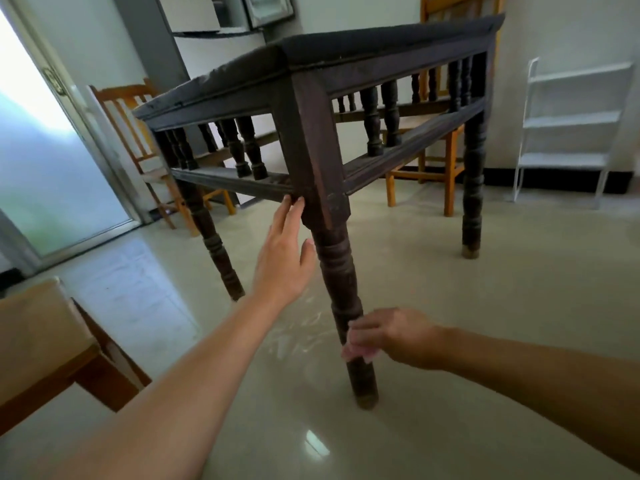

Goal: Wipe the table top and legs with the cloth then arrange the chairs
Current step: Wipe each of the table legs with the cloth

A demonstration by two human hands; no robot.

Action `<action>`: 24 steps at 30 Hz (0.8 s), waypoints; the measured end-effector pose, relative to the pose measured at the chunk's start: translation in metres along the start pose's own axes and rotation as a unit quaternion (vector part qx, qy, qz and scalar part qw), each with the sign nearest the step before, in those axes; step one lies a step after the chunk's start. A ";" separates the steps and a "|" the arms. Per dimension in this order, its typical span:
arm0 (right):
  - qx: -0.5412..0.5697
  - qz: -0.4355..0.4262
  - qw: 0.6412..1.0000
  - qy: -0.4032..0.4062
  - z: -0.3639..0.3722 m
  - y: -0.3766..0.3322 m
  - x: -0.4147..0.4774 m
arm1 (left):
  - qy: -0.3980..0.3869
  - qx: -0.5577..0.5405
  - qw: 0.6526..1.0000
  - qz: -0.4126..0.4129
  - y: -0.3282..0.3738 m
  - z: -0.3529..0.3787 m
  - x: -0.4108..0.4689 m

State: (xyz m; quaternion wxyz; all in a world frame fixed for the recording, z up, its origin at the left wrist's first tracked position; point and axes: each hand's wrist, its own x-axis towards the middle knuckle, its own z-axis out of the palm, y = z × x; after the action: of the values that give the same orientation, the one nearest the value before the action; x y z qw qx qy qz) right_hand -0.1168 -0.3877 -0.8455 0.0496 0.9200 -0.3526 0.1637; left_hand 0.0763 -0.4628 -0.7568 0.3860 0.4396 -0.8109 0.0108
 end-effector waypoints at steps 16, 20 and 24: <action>0.257 0.233 0.873 0.344 0.004 0.027 0.021 | 0.003 -0.087 0.996 0.017 -0.017 0.034 -0.034; 0.392 0.348 0.774 0.355 0.008 0.013 0.051 | 0.014 -0.094 0.995 -0.009 -0.015 0.041 -0.037; 0.110 0.127 0.973 0.160 0.057 -0.004 0.003 | 0.013 -0.088 0.996 0.000 -0.016 0.043 -0.039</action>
State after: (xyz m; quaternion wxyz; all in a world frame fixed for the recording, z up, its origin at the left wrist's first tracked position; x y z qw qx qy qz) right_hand -0.0967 -0.3980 -0.8976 -0.0176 0.8292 -0.4338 0.3521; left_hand 0.0736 -0.4608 -0.8168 0.4337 0.4036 -0.8038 -0.0548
